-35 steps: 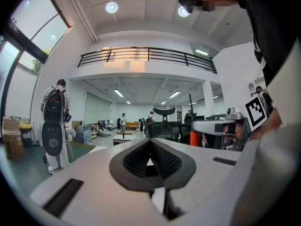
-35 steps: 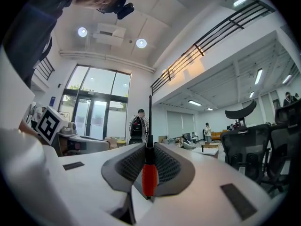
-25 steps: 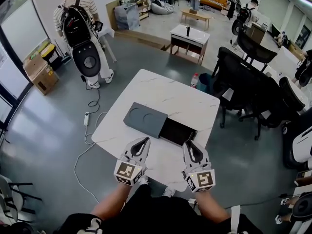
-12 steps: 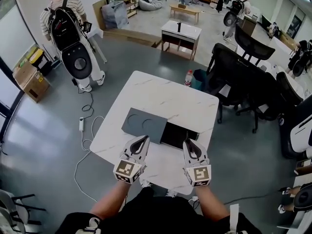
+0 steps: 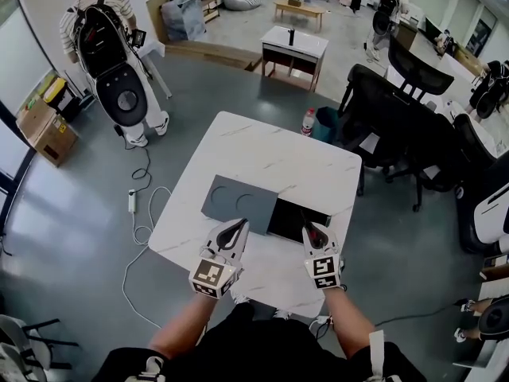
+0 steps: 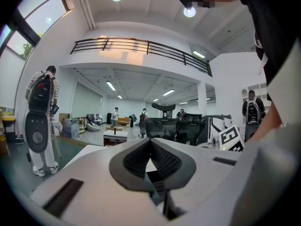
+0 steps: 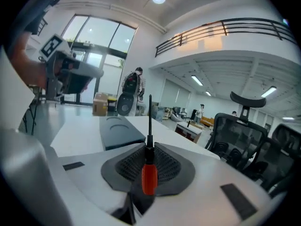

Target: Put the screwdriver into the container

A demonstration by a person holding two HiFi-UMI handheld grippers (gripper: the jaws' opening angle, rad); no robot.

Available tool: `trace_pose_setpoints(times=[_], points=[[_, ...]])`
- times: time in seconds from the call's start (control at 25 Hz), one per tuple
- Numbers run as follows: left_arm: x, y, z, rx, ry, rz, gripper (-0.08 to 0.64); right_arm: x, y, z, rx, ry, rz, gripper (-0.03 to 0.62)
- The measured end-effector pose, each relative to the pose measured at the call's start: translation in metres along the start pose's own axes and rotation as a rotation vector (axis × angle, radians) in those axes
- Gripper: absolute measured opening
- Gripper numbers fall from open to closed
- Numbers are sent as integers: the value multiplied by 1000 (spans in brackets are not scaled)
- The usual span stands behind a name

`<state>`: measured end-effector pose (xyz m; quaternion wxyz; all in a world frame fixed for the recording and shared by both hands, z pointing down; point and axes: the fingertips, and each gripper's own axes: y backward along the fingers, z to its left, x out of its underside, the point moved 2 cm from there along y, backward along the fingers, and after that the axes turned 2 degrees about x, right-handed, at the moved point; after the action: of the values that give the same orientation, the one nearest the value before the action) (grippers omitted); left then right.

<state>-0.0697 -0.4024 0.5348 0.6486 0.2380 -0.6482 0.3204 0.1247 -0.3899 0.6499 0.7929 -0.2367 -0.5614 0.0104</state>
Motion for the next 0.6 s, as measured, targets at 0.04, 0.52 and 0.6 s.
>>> trace_pose_setpoints(times=[0.04, 0.52, 0.6], points=[[-2, -2, 0, 5, -2, -4, 6, 8, -5, -1, 1, 17, 45, 72], [-7, -5, 3, 23, 22, -32, 6, 67, -56, 10, -173, 220, 355, 72], [-3, -2, 8, 10, 30, -27, 6, 75, -62, 16, -223, 237, 410, 72]])
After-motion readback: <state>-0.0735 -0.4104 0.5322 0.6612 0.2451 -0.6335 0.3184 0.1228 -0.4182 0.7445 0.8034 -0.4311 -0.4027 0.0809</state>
